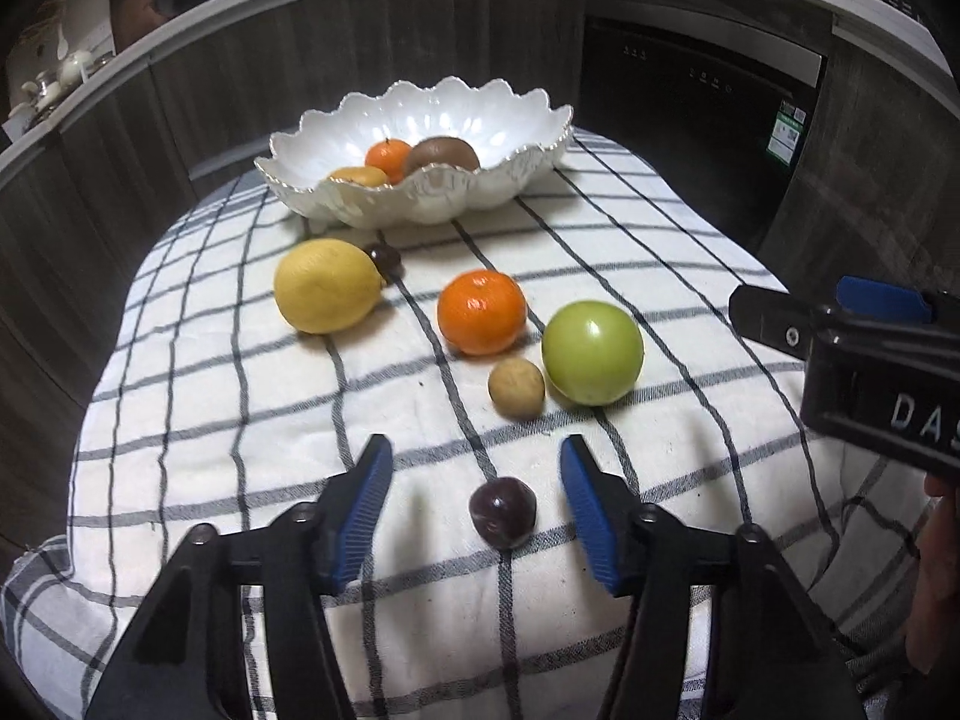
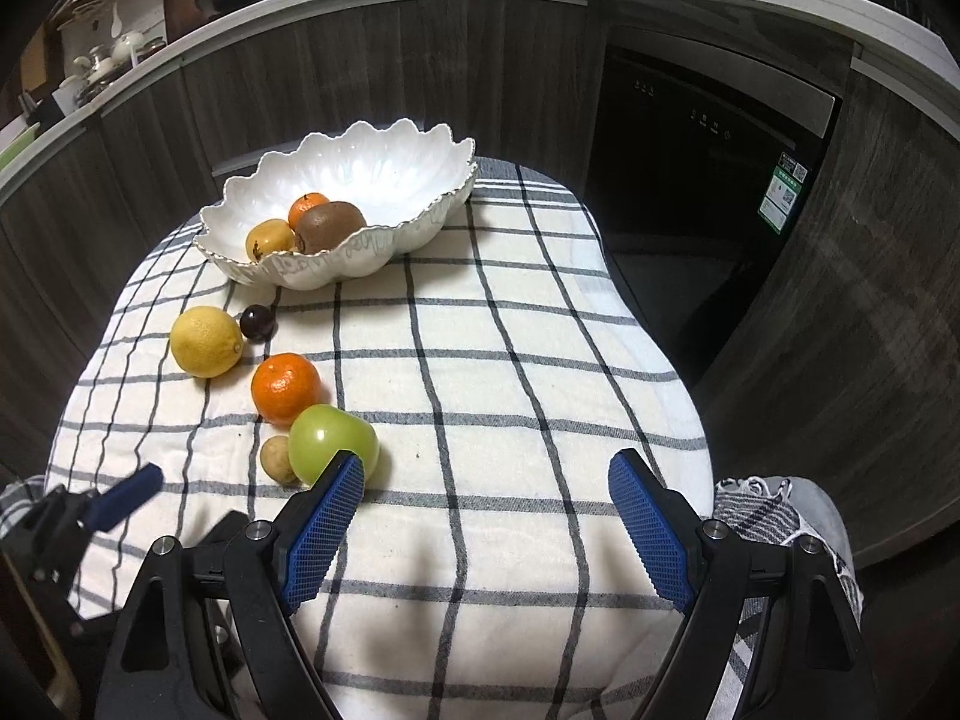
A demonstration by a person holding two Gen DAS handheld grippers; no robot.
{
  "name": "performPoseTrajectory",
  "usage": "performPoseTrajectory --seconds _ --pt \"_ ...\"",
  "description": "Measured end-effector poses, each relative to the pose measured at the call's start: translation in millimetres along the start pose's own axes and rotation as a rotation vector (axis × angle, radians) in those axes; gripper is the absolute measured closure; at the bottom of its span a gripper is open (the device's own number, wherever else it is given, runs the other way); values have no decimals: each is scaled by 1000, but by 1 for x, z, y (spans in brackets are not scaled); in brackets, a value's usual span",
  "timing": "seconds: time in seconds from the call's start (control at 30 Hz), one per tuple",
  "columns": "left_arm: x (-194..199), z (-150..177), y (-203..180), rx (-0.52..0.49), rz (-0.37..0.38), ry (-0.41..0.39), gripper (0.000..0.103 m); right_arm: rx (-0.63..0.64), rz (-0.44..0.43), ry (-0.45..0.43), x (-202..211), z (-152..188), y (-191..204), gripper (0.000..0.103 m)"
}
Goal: Organize fruits
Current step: 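Grasp the dark purple plum with the left tool while the right tool approaches the green apple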
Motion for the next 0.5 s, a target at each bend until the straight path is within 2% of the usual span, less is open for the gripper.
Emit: performPoseTrajectory --seconds 0.23,0.4,0.5 --pt "-10 6 -3 -12 22 32 64 0 2 16 -5 2 0 18" --pt "-16 9 -6 -14 43 56 77 -1 2 20 -6 3 -1 18" --pt "-16 9 -9 -32 39 51 77 -4 4 23 -7 3 -1 18"
Point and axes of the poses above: each gripper's, at about its wrist camera, not at the fingertips, and x roughly against the way its jaws point, y to its left, z to its underside, the point moved 2 cm from there along -x, roughly the way its jaws point
